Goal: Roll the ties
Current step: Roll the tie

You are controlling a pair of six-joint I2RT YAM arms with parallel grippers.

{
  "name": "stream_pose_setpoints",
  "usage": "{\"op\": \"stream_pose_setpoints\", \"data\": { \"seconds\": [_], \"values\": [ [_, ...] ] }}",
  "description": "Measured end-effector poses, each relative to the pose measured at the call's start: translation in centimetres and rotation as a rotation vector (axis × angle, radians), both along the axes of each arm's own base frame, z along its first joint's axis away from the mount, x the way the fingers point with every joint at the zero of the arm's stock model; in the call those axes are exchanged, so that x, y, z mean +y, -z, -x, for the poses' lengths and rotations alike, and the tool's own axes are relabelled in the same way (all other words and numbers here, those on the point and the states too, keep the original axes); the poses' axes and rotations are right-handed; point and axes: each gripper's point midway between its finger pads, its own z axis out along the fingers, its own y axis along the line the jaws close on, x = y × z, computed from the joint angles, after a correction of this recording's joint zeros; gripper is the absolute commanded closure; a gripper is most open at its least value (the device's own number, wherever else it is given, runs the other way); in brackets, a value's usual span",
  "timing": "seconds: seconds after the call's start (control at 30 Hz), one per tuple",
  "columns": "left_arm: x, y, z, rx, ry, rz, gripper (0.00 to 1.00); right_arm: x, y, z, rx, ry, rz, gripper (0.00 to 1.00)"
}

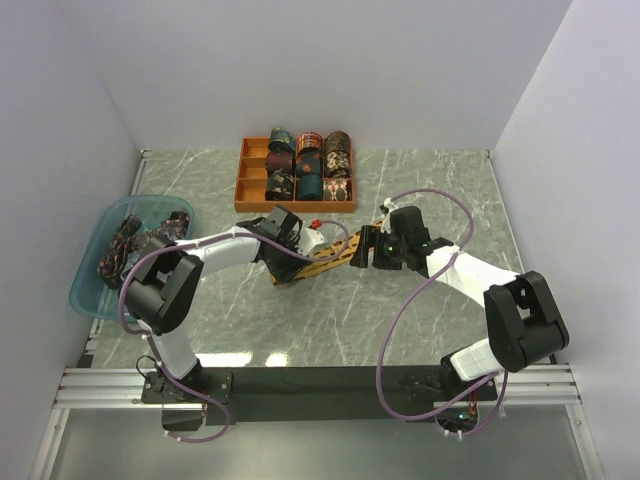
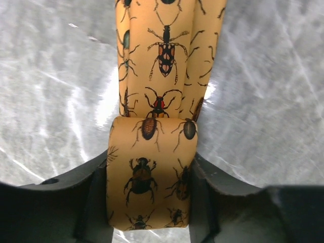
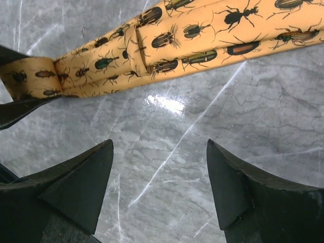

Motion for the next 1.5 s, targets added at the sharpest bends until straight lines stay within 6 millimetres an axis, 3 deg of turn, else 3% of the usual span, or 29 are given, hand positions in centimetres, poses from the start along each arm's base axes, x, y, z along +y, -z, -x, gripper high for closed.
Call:
{"op": "stream_pose_setpoints", "data": {
  "seconds": [0.17,0.37,0.47,0.53,0.63,0.8,0.93,1.0,1.13,1.2,1.3,1.5],
  "values": [
    [-0.3,0.0,1.0,0.008,0.012,-0.001,0.58,0.0,-0.2,0.1,-0.003,0.002,-0.005,0.20],
    [-0.4,0.0,1.2,0.016,0.001,0.001,0.55,0.0,-0.2,0.1,-0.004,0.002,-0.003,0.22],
    [-0.3,0.0,1.3,0.020,-0.005,0.003,0.45,0.0,-0.3,-0.1,-0.008,-0.002,0.000,0.22],
    [-0.3,0.0,1.6,0.028,-0.013,0.005,0.29,0.1,-0.6,-0.2,-0.013,-0.008,0.005,0.22],
    [-0.1,-0.1,2.0,0.042,-0.023,-0.002,0.14,0.4,-1.1,-0.6,-0.032,-0.022,0.012,0.23],
    [0.4,-1.0,2.3,0.036,-0.073,0.001,0.12,1.8,-2.8,-1.1,-0.078,-0.066,0.016,0.25],
    [0.3,-4.2,1.7,-0.027,-0.176,0.096,0.13,3.6,-3.6,-1.4,-0.093,-0.124,0.015,0.27],
    [0.6,-6.7,1.1,-0.072,-0.269,0.185,0.13,5.1,-3.8,-1.6,-0.096,-0.160,0.009,0.27],
    [2.3,-11.2,0.5,-0.154,-0.511,0.373,0.12,7.9,-4.0,-1.5,-0.092,-0.227,-0.011,0.29],
    [3.2,-12.3,0.7,-0.163,-0.626,0.462,0.13,9.5,-4.0,-1.4,-0.085,-0.259,-0.026,0.30],
    [4.9,-12.0,1.9,-0.124,-0.806,0.566,0.14,11.9,-3.6,-1.4,-0.066,-0.301,-0.052,0.31],
    [6.8,-7.9,4.1,0.024,-1.070,0.628,0.17,15.6,-2.0,-0.9,-0.014,-0.355,-0.104,0.32]
  ]
}}
